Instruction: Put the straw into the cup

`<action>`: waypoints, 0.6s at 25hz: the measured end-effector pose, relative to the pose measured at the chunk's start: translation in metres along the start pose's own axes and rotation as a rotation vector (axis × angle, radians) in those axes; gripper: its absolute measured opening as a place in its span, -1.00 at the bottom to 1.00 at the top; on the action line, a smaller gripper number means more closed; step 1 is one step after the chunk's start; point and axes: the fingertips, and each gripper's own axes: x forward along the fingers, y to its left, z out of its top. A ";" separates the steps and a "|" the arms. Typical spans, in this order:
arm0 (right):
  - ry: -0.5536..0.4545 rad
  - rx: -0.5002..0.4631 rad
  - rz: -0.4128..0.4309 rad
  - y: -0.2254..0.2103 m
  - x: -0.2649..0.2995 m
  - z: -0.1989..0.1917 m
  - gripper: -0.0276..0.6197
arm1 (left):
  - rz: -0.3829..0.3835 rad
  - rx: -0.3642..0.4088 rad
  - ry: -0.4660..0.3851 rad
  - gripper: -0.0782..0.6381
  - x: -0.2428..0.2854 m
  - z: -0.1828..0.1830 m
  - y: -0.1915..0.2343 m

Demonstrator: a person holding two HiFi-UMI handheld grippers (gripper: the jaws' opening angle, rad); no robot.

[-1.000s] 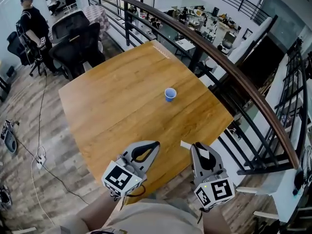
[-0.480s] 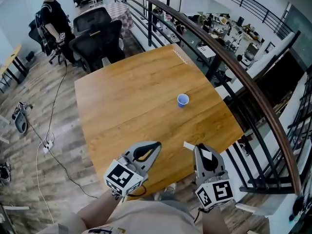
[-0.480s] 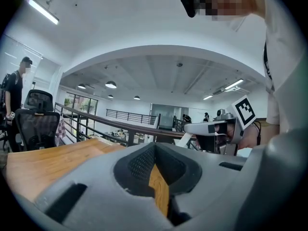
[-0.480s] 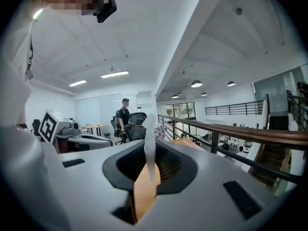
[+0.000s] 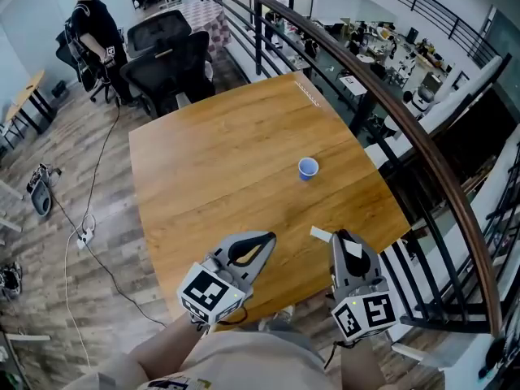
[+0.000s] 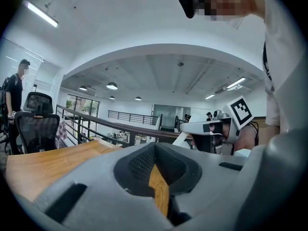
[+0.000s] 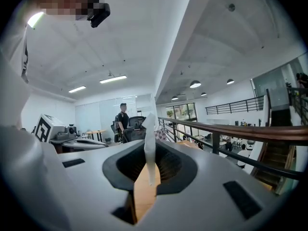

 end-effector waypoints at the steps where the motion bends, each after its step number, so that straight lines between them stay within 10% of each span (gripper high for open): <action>1: 0.002 -0.001 0.001 -0.002 0.003 0.000 -0.75 | 0.002 0.000 -0.003 -0.74 0.003 0.001 0.002; 15: -0.030 -0.057 0.012 -0.041 0.066 0.022 -0.75 | -0.003 0.033 -0.037 -0.74 0.056 0.013 0.032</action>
